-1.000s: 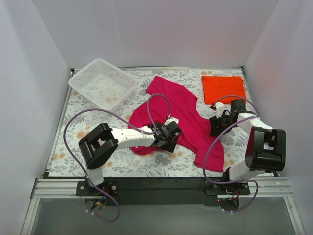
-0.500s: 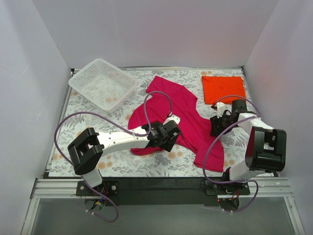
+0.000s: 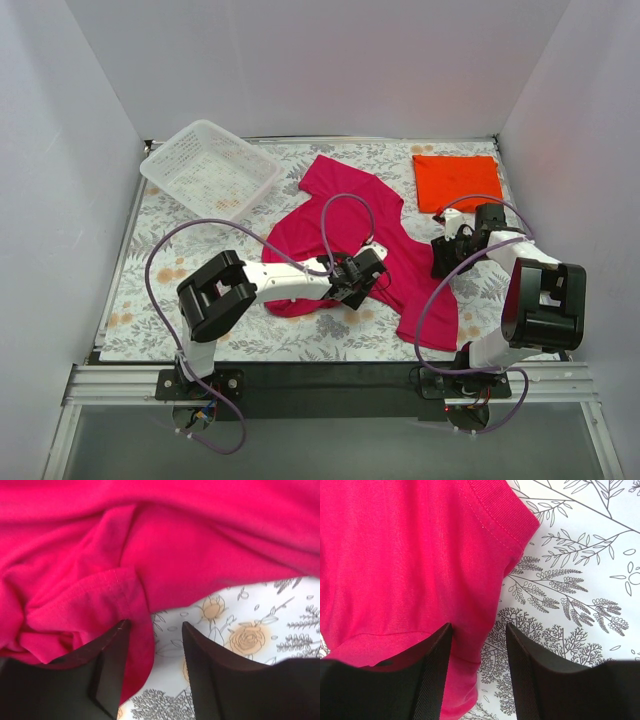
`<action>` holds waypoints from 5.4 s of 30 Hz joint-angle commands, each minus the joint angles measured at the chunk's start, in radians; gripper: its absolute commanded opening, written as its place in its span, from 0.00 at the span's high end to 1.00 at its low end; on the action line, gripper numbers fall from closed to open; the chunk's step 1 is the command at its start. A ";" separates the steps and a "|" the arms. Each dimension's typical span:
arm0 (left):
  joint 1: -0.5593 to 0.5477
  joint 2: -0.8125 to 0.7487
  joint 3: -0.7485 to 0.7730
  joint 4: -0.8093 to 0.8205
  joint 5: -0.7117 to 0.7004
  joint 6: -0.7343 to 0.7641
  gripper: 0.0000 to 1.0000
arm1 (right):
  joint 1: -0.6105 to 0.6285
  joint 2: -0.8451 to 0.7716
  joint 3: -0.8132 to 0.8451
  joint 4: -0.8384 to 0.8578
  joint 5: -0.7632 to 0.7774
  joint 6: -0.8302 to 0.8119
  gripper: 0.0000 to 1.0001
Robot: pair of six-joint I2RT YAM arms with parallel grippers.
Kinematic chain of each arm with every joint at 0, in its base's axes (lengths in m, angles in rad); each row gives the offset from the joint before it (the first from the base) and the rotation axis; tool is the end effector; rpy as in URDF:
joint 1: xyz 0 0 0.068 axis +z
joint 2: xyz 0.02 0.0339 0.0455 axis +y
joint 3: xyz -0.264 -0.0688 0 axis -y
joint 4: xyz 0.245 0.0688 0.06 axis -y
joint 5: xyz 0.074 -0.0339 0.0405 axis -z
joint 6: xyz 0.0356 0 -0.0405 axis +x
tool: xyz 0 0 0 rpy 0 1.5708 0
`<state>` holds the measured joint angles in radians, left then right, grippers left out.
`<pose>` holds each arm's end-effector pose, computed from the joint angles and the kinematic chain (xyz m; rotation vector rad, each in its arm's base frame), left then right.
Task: Fold and stack the t-shirts
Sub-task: Flatten the tshirt out
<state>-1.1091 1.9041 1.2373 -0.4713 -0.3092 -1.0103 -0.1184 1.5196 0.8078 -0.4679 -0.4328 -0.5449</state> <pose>0.1795 -0.3365 0.1606 0.0402 2.6494 -0.3058 0.2716 -0.0173 0.1643 -0.6638 2.5280 0.3744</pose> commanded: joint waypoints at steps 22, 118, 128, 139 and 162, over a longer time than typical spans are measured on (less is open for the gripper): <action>-0.003 -0.680 -0.386 -0.119 0.463 0.462 1.00 | -0.072 0.033 0.125 -0.034 0.058 -0.012 0.99; 0.641 0.094 0.084 0.438 -0.471 0.032 0.05 | -0.027 0.063 0.252 -0.018 -0.366 0.033 0.95; 0.641 -0.269 -0.226 0.542 0.165 0.191 0.22 | -0.027 0.060 0.252 -0.018 -0.368 0.023 0.95; 0.611 0.192 0.394 0.444 -0.056 0.216 0.32 | -0.024 0.059 0.248 -0.018 -0.366 0.026 0.95; 0.673 0.521 0.634 0.757 -0.356 0.693 0.08 | -0.027 0.054 0.238 -0.021 -0.385 0.026 0.96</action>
<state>-0.4408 2.4874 1.9041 0.2596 -0.6071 -0.3874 -0.1482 1.6093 1.0485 -0.4973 -0.7887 -0.5114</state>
